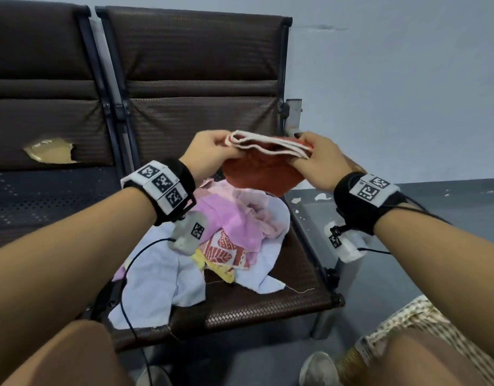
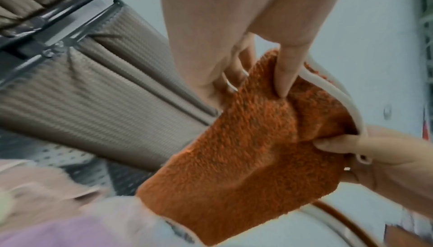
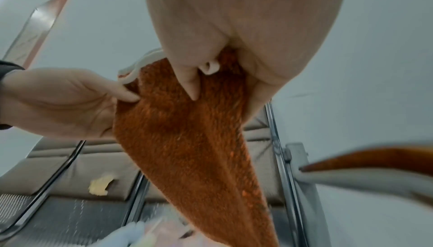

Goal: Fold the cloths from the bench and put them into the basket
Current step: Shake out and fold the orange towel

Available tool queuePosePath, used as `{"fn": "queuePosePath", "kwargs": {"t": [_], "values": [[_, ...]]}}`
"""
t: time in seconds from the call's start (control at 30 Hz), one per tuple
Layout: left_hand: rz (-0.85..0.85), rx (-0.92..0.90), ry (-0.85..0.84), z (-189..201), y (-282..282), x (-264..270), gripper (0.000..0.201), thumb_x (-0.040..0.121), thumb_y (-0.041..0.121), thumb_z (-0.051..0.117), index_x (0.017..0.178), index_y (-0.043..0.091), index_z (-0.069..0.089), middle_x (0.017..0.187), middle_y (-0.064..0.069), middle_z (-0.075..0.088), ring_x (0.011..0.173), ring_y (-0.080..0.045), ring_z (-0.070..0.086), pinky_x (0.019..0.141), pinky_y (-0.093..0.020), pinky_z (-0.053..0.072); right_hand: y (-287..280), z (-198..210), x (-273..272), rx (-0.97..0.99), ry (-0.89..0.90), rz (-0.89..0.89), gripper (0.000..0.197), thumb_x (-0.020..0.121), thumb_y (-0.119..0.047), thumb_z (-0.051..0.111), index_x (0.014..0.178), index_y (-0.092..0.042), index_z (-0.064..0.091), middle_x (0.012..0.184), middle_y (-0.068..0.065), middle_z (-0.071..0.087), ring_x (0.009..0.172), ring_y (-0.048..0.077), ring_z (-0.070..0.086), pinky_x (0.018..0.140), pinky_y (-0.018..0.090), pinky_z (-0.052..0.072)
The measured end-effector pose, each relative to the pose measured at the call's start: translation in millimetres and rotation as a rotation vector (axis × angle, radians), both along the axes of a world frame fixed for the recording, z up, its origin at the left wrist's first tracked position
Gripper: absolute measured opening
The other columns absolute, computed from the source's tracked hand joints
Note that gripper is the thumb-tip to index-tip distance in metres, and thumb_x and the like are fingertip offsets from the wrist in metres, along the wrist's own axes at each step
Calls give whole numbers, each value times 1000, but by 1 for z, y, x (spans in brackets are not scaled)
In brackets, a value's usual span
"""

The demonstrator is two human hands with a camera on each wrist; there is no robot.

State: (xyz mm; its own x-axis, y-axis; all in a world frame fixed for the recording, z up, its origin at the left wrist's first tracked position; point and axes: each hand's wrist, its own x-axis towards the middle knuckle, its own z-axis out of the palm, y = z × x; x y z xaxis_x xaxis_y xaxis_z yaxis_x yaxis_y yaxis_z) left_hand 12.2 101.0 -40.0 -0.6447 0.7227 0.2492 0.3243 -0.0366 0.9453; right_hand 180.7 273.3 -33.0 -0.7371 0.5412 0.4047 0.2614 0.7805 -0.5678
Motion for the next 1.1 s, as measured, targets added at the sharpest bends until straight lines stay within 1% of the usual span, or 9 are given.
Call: {"fn": "queuePosePath", "kwargs": {"t": [0.07,0.17,0.27,0.47,0.67,0.87,0.97,1.03,1.1], "values": [[-59,-205,14,-38,-16,4,24,84,-9,67,108,-7,68,92,-16,65,81,-21,59,77,-34,51,-4,-30,12,-10,-239,115,5,87,-19,64,90,-22,62,75,-7,64,70,13,60,61,25,42],[-171,-566,122,-86,-36,13,16,89,2,66,99,14,70,94,-9,69,89,-26,65,88,-41,54,-16,-76,25,-38,-666,265,8,91,-15,59,87,-10,64,83,6,67,76,23,62,71,32,49],[-300,-800,-31,-115,-48,26,26,92,3,63,116,11,66,112,-15,70,98,-32,67,93,-49,55,-30,-113,34,-221,-890,329,13,92,-17,63,82,-10,65,77,4,63,69,17,59,69,31,49],[-294,-884,-318,-130,-49,29,38,89,1,59,127,2,58,114,-24,62,96,-35,59,93,-55,50,-32,-141,41,-864,-853,318,11,92,0,61,86,-9,64,68,0,72,62,12,70,57,26,58],[-14,-488,-486,-137,-34,9,12,85,0,49,88,10,55,79,-5,48,72,-16,46,66,-27,41,-8,-151,15,-1005,-293,72,29,89,-7,69,118,-3,65,113,14,73,102,27,71,90,40,58],[122,-482,-291,-159,-24,-9,5,89,8,66,92,11,66,82,-7,67,59,-10,64,53,-22,51,-2,-171,-27,-796,-41,-35,30,92,-9,67,122,-7,64,117,15,71,102,26,69,98,44,54],[245,-462,-154,-173,-16,-16,15,90,16,70,105,14,66,103,-13,72,91,-29,70,86,-41,58,-4,-178,-37,-472,-146,-119,52,85,-19,70,133,-14,51,123,10,64,111,26,63,102,44,49],[314,-456,-86,-180,-10,-18,16,89,20,72,104,17,66,102,-10,71,95,-30,69,91,-43,55,-9,-174,-35,-211,-206,-75,55,79,-26,73,129,-20,50,124,11,58,114,25,57,101,43,47],[366,-455,-42,-185,-6,-19,24,87,23,74,108,16,65,93,-5,68,91,-26,67,87,-37,54,-16,-169,-33,-148,-264,94,33,79,-31,75,109,-27,63,114,1,64,106,17,61,98,39,49]]}}
